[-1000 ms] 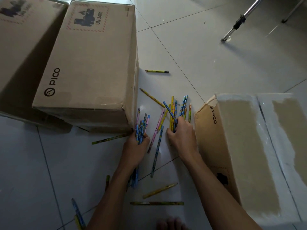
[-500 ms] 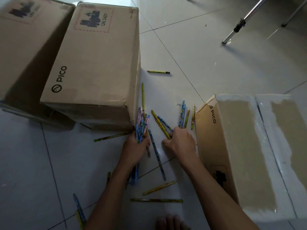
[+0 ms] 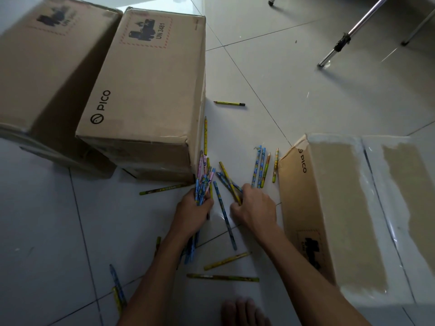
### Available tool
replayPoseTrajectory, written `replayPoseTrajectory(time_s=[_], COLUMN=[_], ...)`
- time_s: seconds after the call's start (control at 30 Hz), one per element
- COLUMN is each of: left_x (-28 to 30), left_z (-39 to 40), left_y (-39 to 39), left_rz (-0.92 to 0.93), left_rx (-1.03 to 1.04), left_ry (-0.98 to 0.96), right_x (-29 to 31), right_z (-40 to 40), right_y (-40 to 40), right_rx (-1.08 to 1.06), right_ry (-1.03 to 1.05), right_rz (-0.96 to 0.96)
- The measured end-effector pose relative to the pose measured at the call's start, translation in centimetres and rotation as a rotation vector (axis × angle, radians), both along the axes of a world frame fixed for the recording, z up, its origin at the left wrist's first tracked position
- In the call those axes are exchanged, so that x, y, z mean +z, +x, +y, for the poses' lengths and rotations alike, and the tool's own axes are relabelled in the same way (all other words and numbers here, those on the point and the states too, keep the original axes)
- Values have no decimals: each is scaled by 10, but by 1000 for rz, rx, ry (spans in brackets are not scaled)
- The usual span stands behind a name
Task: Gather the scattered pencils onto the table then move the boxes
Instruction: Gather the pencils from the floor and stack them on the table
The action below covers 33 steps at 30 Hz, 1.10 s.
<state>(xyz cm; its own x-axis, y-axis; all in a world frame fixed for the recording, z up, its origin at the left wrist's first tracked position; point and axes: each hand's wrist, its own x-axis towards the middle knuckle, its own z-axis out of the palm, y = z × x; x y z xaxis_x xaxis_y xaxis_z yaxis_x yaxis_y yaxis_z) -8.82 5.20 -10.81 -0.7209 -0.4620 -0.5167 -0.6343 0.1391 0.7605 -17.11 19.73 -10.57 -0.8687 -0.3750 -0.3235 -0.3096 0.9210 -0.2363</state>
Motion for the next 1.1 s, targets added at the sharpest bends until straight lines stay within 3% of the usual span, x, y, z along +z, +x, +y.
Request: replayPoseTrajectory(time_s=[0.5, 0.67, 0.9, 1.1], left_x=[0, 1, 11, 17], left_z=[6, 12, 41, 53], left_y=[5, 3, -2, -10], left_rz=[-19, -26, -32, -133], left_rx=[14, 76, -12, -152], left_ry=[40, 66, -221, -413], right_x=[4, 5, 10, 4], right_z=[5, 8, 14, 23], right_y=[2, 10, 13, 0], right_rx=[46, -48, -241, -376], right_ry=[35, -86, -253, -379], right_rz=[-36, -130, -231, -91])
